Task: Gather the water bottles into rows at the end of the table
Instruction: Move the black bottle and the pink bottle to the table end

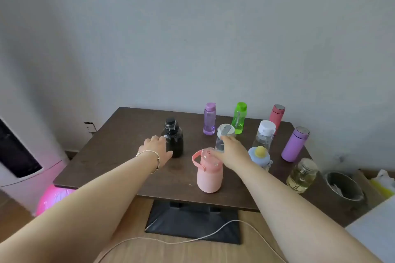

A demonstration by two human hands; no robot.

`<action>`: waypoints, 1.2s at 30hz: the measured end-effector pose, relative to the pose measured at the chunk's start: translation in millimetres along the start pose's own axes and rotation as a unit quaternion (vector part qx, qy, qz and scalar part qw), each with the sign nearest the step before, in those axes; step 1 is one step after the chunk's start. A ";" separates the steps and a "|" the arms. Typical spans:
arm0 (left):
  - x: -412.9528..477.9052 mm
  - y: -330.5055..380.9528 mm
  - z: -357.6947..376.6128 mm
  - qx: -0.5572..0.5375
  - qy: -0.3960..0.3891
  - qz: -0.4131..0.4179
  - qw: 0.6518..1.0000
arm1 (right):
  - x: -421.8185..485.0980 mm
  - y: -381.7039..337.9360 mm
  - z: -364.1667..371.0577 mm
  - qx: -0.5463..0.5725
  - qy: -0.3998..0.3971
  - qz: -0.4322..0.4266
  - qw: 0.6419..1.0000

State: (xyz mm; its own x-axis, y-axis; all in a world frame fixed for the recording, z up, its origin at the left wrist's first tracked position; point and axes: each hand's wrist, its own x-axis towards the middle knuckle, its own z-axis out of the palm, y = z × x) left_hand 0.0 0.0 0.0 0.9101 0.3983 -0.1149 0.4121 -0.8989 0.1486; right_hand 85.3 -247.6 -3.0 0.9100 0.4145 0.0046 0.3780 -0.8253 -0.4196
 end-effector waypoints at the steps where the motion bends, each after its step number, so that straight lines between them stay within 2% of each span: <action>1: 7.9 -7.1 -0.6 0.000 -0.011 0.003 1.000 | 5.1 -6.1 6.9 0.000 -0.007 0.017 1.000; 12: 124.8 -61.4 7.8 -0.067 -0.054 0.057 0.995 | 31.6 -32.7 73.7 -0.012 -0.050 0.175 0.983; 15: 150.7 -61.5 15.1 -0.102 -0.061 0.068 0.991 | 31.1 -31.6 87.7 0.003 -0.035 0.196 0.980; 22: 183.7 -54.9 50.5 -0.232 -0.072 0.068 0.968 | 27.0 -22.1 104.4 0.037 -0.015 0.193 0.980; 27: 196.3 -50.4 67.6 -0.311 -0.044 0.036 0.949 | 24.3 -14.2 110.2 0.075 0.021 0.173 0.982; 32: 198.5 -47.1 71.1 -0.370 -0.034 0.019 0.928 | 27.6 -5.5 115.1 0.096 0.042 0.152 0.983; 36: 198.7 -46.5 68.8 -0.378 -0.031 0.020 0.925 | 37.2 -0.8 113.0 0.086 0.042 0.147 0.985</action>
State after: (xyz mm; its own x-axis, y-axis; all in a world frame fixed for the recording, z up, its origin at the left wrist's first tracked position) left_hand 158.6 108.4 -97.3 0.9308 0.3349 -0.1467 0.3123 -0.5197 0.7953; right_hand 99.6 -188.2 -105.0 0.9893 0.1291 -0.0679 0.0691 -0.8249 -0.5610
